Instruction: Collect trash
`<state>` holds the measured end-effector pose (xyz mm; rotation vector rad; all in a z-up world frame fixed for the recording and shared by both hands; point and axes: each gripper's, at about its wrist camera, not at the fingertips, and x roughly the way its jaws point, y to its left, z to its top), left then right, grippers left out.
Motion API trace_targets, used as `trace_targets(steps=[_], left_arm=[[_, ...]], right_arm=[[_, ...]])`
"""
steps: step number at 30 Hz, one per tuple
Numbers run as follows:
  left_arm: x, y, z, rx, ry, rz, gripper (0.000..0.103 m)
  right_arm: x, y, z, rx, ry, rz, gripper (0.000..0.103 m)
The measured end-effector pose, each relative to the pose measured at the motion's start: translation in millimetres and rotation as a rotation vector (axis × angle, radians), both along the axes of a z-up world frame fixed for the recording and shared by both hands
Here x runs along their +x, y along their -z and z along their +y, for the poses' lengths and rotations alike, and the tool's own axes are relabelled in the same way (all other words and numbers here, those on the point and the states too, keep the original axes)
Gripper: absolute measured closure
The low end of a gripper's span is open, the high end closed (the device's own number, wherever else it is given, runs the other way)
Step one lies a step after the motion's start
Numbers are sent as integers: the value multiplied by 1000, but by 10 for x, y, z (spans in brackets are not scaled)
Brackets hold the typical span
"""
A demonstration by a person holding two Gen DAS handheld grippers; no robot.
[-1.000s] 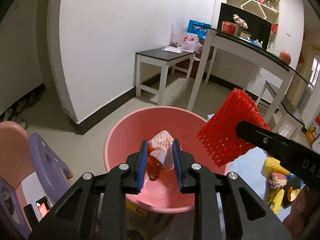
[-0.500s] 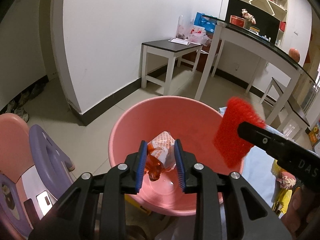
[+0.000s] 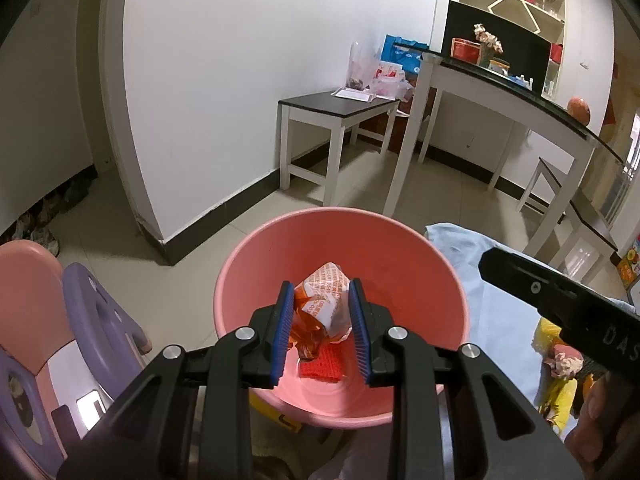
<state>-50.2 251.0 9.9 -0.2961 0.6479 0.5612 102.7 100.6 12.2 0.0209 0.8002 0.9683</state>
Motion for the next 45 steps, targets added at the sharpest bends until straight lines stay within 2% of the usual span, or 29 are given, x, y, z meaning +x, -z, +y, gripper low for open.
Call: trace_targets(steps=[5, 10, 18, 23, 30, 34, 42, 45], left_arm=[[-29, -86, -82, 7, 13, -17, 75], [-43, -184, -230, -25, 56, -54, 75], [16, -270, -578, -87, 171, -90, 75], [71, -281, -807, -123, 272, -122, 75], [167, -303, -1219, -93, 391, -150, 75], [164, -300, -1161, -54, 344, -144, 75], [173, -224, -616, 14, 148, -89, 75], [220, -163, -443, 5, 126, -60, 68]], right_arm=[[-57, -96, -189, 9, 14, -22, 65], [-169, -209, -496, 10, 41, -64, 61], [-310, -341, -1295, -29, 149, -156, 59], [-332, -325, -1804, -58, 234, -177, 58], [-292, -151, -2459, -86, 344, -145, 58], [-280, -95, -2671, -86, 379, -130, 58], [-226, -10, -2709, -84, 380, -101, 58], [-241, -11, -2618, -94, 367, -102, 58]])
